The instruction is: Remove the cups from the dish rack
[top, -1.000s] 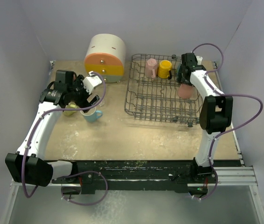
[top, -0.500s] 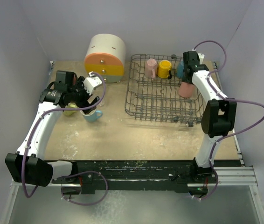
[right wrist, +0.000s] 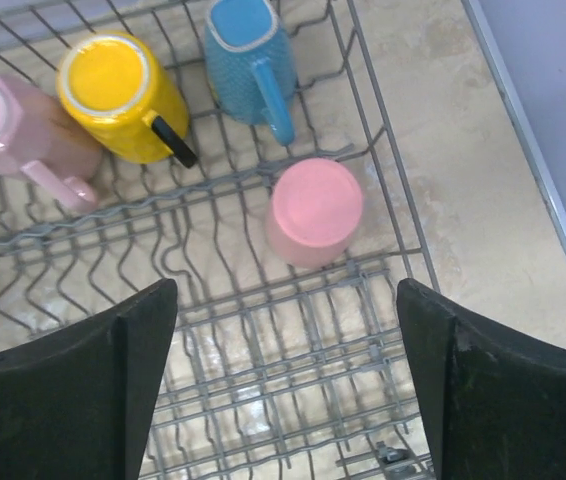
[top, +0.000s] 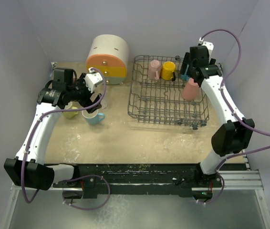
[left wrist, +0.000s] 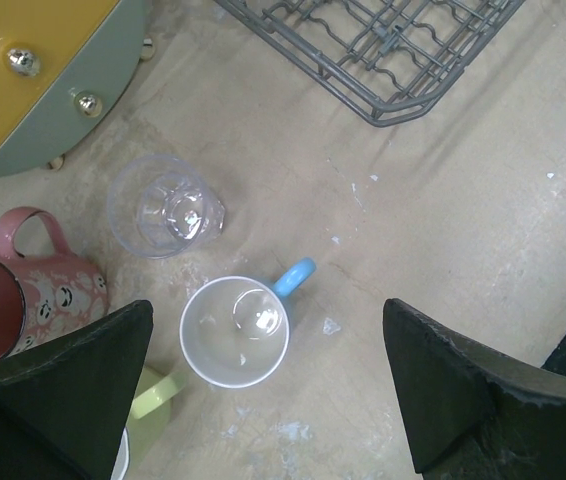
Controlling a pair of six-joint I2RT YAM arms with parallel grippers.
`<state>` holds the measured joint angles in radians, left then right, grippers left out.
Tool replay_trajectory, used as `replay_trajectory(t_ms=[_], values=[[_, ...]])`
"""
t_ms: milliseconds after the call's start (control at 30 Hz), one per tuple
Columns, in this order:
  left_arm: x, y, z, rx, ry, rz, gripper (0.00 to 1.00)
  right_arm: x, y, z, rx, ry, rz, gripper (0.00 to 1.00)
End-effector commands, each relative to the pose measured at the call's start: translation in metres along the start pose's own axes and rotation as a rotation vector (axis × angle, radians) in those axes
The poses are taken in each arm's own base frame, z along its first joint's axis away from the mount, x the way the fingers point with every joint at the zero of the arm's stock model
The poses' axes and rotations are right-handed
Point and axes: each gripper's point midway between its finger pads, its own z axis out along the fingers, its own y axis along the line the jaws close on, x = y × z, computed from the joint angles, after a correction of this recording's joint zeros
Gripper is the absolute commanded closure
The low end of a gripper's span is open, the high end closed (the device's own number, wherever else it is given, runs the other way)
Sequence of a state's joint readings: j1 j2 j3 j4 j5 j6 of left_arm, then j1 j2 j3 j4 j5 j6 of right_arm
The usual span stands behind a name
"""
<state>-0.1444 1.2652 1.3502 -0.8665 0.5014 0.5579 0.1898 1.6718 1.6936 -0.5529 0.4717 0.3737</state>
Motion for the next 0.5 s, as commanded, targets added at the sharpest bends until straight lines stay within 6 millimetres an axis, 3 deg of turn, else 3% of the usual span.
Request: replay_trajectory(t_ms=[0,100,467], values=[[-0.017,-0.007,-0.007,0.039,-0.055,-0.011,0.01,0.025,-0.009,0.024,0.038,0.092,-0.029,0.05],[-0.013,-0.008,-0.009,0.029,-0.045,0.003,0.01,0.028,-0.009,0.042,0.034,0.115,-0.028,0.0],[-0.011,-0.011,-0.007,0.049,-0.048,0.031,0.01,0.053,-0.008,0.099,0.058,0.197,-0.058,0.0]])
